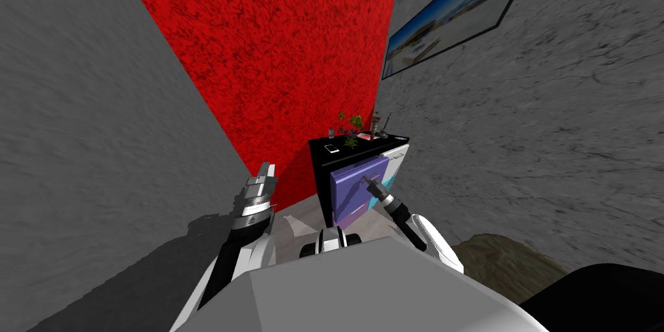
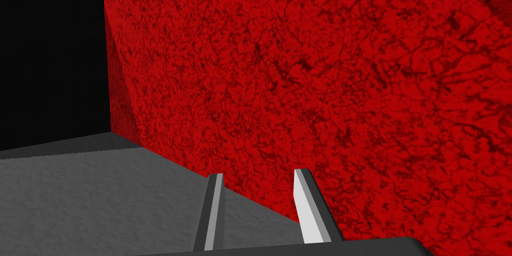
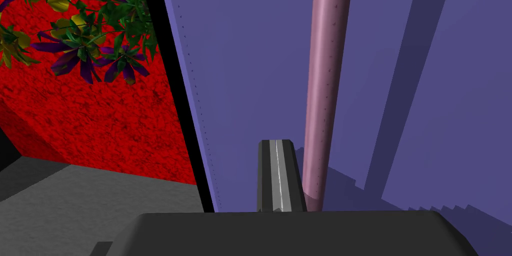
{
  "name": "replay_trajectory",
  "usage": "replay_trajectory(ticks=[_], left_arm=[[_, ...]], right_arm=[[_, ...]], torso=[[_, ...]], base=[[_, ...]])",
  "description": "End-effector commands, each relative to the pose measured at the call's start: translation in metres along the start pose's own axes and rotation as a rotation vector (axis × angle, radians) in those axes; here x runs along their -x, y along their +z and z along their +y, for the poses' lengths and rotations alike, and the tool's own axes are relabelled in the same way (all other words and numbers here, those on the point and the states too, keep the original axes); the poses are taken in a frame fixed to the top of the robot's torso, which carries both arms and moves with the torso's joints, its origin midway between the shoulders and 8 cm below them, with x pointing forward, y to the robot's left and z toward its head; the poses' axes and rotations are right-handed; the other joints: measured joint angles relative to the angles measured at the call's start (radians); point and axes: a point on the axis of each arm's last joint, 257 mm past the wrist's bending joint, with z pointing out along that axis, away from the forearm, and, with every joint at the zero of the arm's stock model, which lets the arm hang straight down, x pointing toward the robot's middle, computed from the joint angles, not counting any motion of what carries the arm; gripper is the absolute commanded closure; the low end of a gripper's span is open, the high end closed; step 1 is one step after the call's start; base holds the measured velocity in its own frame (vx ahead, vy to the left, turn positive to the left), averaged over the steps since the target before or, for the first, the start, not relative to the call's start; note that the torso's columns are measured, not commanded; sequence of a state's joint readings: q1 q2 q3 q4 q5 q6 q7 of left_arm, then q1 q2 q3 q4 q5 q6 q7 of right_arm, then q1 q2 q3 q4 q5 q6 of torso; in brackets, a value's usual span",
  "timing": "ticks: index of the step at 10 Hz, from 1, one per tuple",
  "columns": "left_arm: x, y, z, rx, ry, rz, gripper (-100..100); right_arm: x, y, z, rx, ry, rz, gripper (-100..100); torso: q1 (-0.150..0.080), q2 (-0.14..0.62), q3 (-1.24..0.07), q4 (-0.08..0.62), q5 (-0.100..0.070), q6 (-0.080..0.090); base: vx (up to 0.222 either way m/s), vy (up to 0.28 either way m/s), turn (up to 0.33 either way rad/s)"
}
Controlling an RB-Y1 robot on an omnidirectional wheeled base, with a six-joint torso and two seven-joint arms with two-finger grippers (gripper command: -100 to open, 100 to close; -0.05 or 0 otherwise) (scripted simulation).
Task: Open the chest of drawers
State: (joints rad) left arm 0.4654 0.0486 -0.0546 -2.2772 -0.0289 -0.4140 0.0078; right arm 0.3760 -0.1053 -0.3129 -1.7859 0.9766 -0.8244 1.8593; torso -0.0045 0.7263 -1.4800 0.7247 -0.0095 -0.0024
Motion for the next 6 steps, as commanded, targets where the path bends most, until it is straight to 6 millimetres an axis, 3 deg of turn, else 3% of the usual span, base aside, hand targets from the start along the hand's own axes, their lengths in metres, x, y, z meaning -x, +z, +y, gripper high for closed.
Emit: replay_trajectory(ticks=[1, 6], left_arm=[[0.0000, 0.0000, 0.0000, 0.000, 0.000, 0.000, 0], [0.0000, 0.0000, 0.0000, 0.000, 0.000, 0.000, 0]], right_arm=[[0.0113, -0.0021, 0.0243, 0.021, -0.001, 0.029, -100], [0.0153, -0.0002, 0.0269, 0.013, 0.008, 0.042, -100]], torso=[[0.001, -0.001, 0.000, -0.003, -0.002, -0.001], [0.007, -0.004, 0.000, -0.008, -0.004, -0.006]], base=[[-0.014, -0.009, -0.065], [-0.003, -0.003, -0.008]])
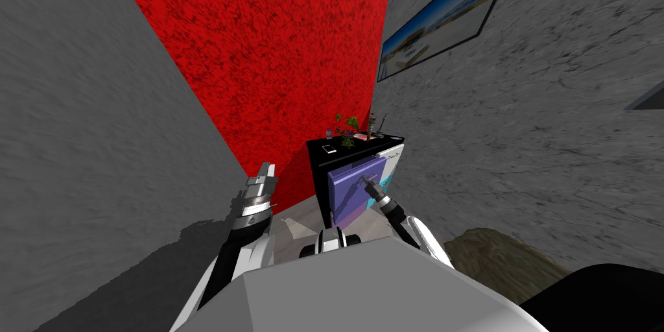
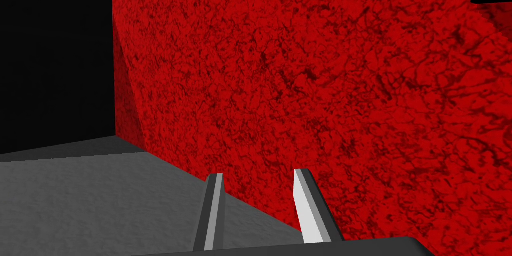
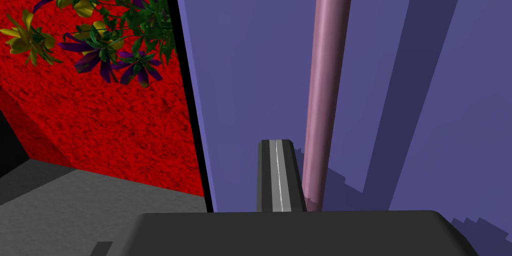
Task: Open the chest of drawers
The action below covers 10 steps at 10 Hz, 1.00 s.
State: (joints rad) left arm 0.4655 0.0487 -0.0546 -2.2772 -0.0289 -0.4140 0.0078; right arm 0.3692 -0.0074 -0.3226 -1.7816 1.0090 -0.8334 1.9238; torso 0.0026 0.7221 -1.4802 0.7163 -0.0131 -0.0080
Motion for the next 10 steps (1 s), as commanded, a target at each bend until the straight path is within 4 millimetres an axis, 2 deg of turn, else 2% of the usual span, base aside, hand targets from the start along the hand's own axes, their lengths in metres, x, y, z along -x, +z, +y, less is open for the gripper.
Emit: replay_trajectory(ticks=[1, 10], left_arm=[[0.0000, 0.0000, 0.0000, 0.000, 0.000, 0.000, 0], [0.0000, 0.0000, 0.0000, 0.000, 0.000, 0.000, 0]], right_arm=[[0.0057, -0.0068, 0.0216, 0.040, 0.025, 0.002, -100], [0.0092, -0.0053, 0.0233, 0.033, 0.035, 0.013, -100]], torso=[[0.000, 0.000, 0.000, 0.001, 0.001, 0.001], [0.001, -0.001, 0.000, -0.002, -0.001, -0.001]], base=[[-0.002, 0.007, 0.005], [0.000, -0.001, -0.003]])
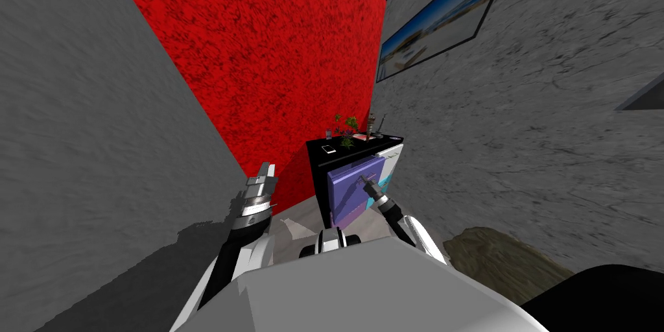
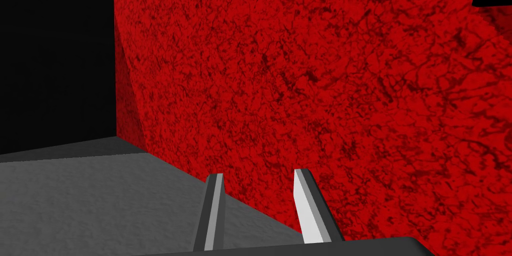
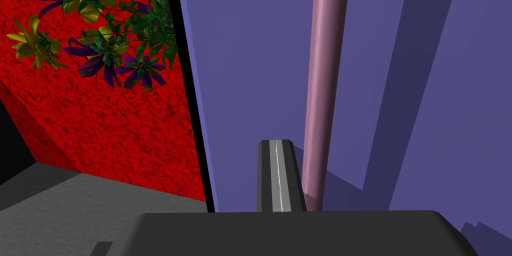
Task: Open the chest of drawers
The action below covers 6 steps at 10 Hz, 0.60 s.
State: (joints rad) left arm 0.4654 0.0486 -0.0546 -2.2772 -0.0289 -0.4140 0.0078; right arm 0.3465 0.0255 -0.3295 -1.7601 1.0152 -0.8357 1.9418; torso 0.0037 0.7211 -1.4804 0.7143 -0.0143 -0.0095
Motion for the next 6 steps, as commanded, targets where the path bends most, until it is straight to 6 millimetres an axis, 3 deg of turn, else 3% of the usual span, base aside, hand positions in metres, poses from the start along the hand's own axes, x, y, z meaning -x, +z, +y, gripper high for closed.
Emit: replay_trajectory(ticks=[1, 2, 4, 6], left_arm=[[0.000, 0.000, 0.000, 0.000, 0.000, 0.000, 0], [0.000, 0.000, 0.000, 0.000, 0.000, 0.000, 0], [0.000, 0.000, 0.000, 0.000, 0.000, 0.000, 0], [0.000, 0.000, 0.000, 0.000, 0.000, 0.000, 0]], right_arm=[[0.009, -0.011, 0.021, 0.042, 0.035, 0.006, -100], [0.009, -0.011, 0.021, 0.042, 0.035, 0.006, -100], [-0.005, 0.004, -0.011, -0.016, -0.008, 0.009, -100], [-0.012, 0.008, -0.019, -0.015, -0.013, 0.015, -100]], torso=[[0.001, 0.000, 0.000, 0.000, 0.000, 0.000], [0.002, 0.000, 0.000, -0.001, 0.000, -0.001], [-0.002, 0.001, -0.001, 0.006, 0.005, 0.003], [-0.006, 0.007, 0.000, 0.014, 0.009, 0.008]], base=[[0.001, -0.005, -0.020], [0.000, 0.000, 0.000], [0.008, 0.003, 0.001], [0.052, 0.048, 0.020]])
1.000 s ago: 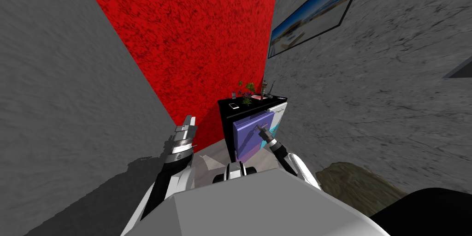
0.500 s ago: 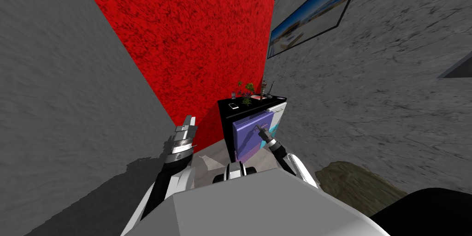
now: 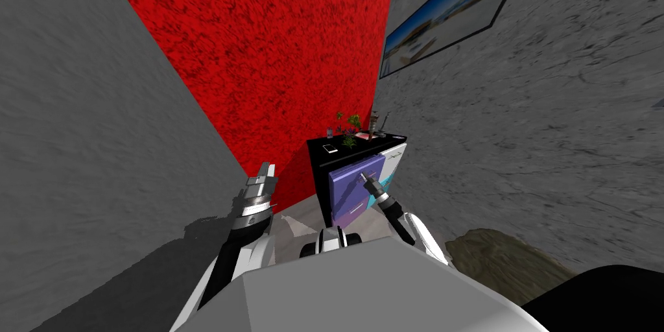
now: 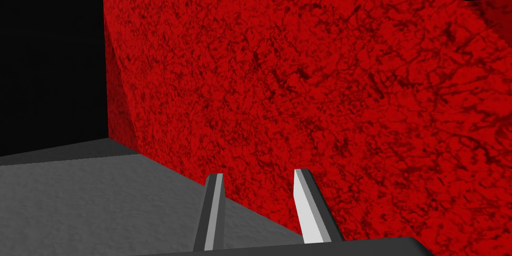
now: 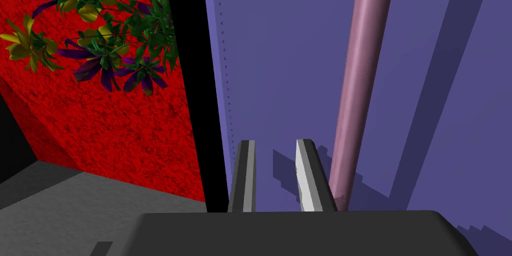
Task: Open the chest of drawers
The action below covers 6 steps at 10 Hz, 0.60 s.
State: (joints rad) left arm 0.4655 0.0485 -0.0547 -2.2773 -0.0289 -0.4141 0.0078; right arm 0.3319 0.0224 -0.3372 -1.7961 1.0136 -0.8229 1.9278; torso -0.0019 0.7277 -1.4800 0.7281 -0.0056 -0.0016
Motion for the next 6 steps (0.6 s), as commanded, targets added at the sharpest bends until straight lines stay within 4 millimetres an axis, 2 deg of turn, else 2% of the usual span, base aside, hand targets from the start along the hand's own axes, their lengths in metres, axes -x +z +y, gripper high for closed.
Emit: replay_trajectory(ticks=[1, 2, 4, 5, 6], left_arm=[[0.000, 0.000, 0.000, 0.000, 0.000, 0.000, 0], [0.000, 0.000, 0.000, 0.000, 0.000, 0.000, 0], [0.000, 0.000, 0.000, 0.000, 0.000, 0.000, 0], [0.000, 0.000, 0.000, 0.000, 0.000, 0.000, 0], [0.000, 0.000, 0.000, 0.000, 0.000, 0.000, 0]], right_arm=[[-0.004, 0.002, -0.005, -0.002, -0.003, 0.003, -100], [-0.002, -0.004, 0.007, 0.018, 0.008, 0.008, 100], [0.005, -0.009, 0.014, 0.016, 0.014, 0.003, 100], [0.003, -0.004, 0.007, 0.007, 0.011, 0.002, 100], [-0.002, -0.007, 0.007, 0.027, -0.027, -0.026, -100]], torso=[[-0.001, 0.001, 0.001, 0.000, 0.000, 0.001], [-0.003, 0.004, 0.002, 0.001, -0.001, 0.000], [-0.002, 0.013, 0.006, 0.009, 0.004, 0.002], [-0.001, 0.012, 0.006, 0.007, 0.003, 0.002], [0.001, 0.008, 0.003, 0.008, 0.004, 0.002]], base=[[0.030, 0.021, -0.009], [-0.014, -0.017, -0.010], [-0.054, -0.044, -0.016], [-0.026, -0.022, 0.000], [-0.012, 0.002, 0.008]])
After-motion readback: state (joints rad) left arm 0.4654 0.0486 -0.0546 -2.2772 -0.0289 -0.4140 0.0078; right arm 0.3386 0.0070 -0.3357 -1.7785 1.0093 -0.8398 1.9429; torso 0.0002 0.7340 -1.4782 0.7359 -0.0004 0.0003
